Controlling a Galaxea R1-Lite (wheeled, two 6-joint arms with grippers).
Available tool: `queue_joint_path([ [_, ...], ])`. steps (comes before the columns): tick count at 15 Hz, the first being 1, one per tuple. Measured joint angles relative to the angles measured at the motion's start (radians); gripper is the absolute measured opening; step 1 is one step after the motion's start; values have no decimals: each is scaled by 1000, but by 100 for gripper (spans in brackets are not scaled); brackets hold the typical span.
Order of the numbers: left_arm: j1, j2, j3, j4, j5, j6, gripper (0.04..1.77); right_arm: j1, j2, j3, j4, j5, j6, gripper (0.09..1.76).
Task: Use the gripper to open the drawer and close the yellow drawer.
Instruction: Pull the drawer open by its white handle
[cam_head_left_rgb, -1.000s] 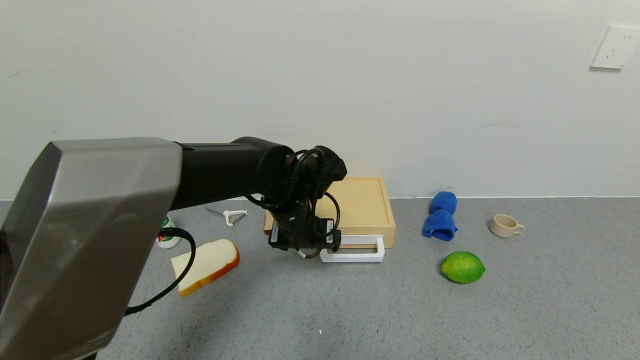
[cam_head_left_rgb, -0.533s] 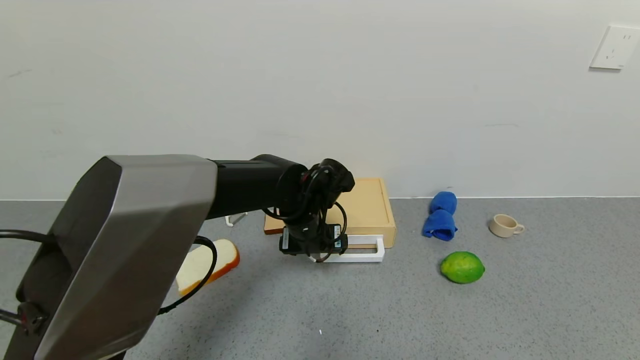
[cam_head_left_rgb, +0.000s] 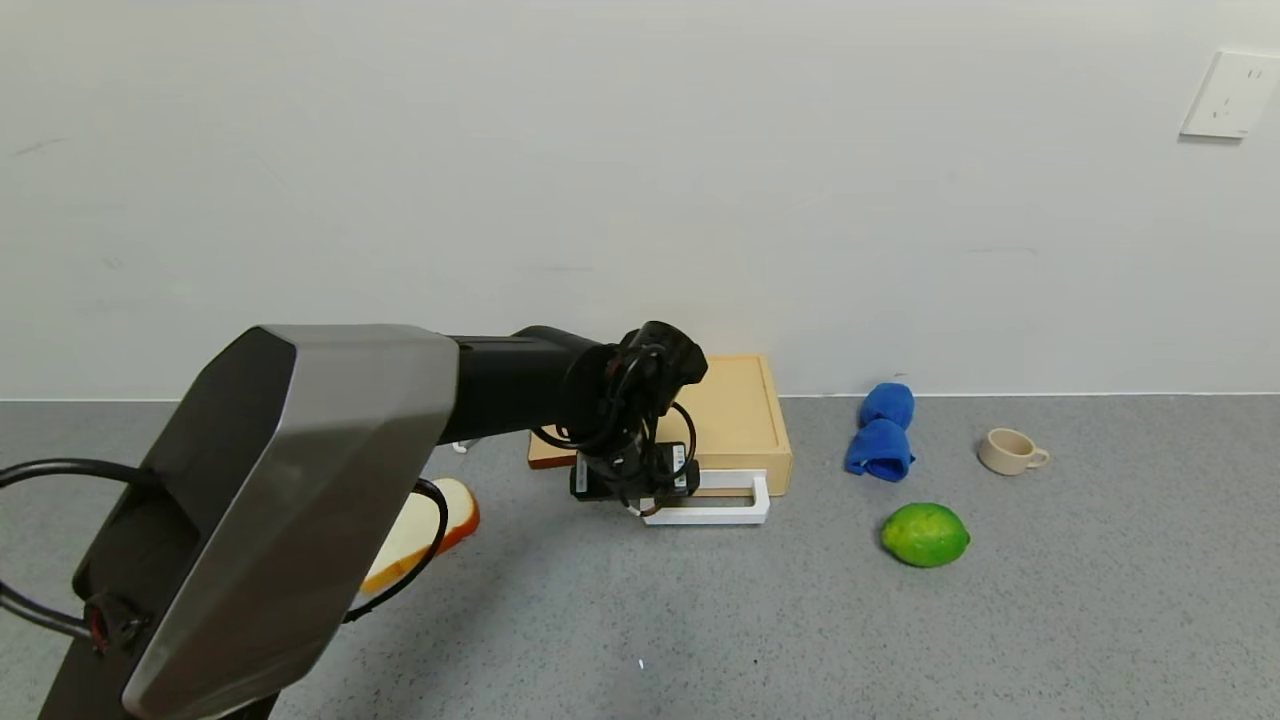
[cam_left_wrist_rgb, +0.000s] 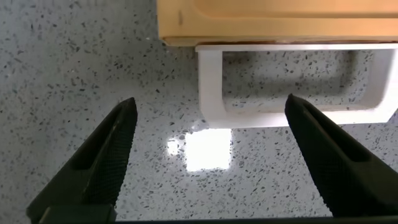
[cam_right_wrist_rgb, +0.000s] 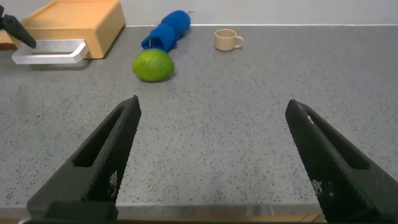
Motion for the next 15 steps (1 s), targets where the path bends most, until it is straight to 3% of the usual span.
queue_joint_path([
  [15, 5, 57, 0, -58, 3, 25, 172, 0, 0, 0, 0, 0, 0, 171],
])
